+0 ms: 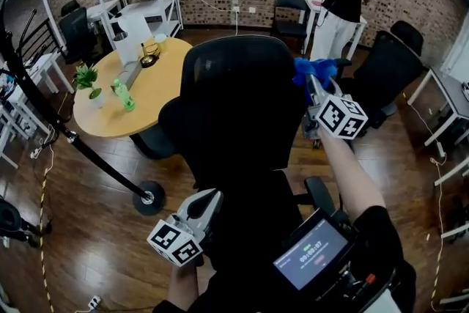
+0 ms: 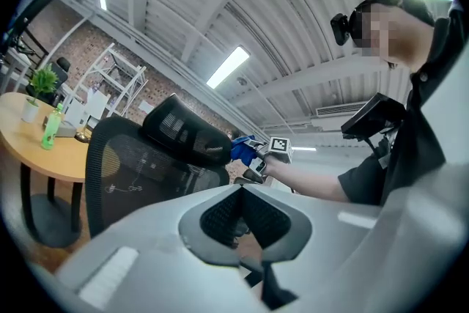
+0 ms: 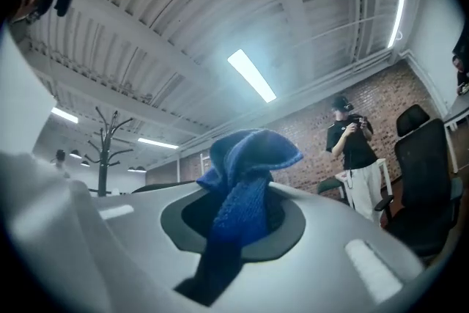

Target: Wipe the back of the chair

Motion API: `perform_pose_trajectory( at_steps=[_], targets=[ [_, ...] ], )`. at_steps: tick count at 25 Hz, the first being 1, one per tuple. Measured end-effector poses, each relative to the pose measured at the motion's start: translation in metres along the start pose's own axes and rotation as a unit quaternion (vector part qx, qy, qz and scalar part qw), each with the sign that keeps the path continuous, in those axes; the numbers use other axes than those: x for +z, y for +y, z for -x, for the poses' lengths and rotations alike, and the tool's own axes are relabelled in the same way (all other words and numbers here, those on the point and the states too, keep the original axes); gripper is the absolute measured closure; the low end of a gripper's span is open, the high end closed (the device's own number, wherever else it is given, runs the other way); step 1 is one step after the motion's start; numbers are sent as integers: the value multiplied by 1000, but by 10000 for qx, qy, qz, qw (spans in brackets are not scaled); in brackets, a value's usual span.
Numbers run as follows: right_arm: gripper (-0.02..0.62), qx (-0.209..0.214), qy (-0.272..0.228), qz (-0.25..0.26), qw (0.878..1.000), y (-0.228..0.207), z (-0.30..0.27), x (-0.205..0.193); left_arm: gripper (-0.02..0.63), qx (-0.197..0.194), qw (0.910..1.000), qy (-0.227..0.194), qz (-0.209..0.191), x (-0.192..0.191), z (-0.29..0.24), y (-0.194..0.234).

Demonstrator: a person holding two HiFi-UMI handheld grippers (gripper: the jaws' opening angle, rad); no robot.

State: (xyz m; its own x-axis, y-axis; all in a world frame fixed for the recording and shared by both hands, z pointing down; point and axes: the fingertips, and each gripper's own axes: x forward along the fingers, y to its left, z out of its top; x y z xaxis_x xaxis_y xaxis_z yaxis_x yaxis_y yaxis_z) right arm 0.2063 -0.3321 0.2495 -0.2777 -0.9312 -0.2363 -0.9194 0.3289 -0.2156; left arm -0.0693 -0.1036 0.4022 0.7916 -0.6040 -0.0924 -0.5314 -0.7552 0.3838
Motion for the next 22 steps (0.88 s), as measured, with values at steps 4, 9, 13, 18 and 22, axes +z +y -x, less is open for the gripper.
perform_pose_trajectory(
  at_steps=[4,9,13,18,22],
  targets=[
    [540,490,548,119,9972,44,-31,-54,600,417,9991,-80,-1,3,22,6],
    [540,919,1115,-126,9894,88,-53,-115,600,898,9958,-160,-1,5,54,15],
    [540,1335,1335,-308,9815,131,-68,-147,600,1289,9914,-236,-2,5,80,20],
    [540,1825,1439,-487,9714,190,-82,-168,600,1710,9847,-343,6,10,112,23],
    [540,2120,1545,-617,9630,222,-84,-184,600,1935,9803,-398,21,9,126,22]
  ],
)
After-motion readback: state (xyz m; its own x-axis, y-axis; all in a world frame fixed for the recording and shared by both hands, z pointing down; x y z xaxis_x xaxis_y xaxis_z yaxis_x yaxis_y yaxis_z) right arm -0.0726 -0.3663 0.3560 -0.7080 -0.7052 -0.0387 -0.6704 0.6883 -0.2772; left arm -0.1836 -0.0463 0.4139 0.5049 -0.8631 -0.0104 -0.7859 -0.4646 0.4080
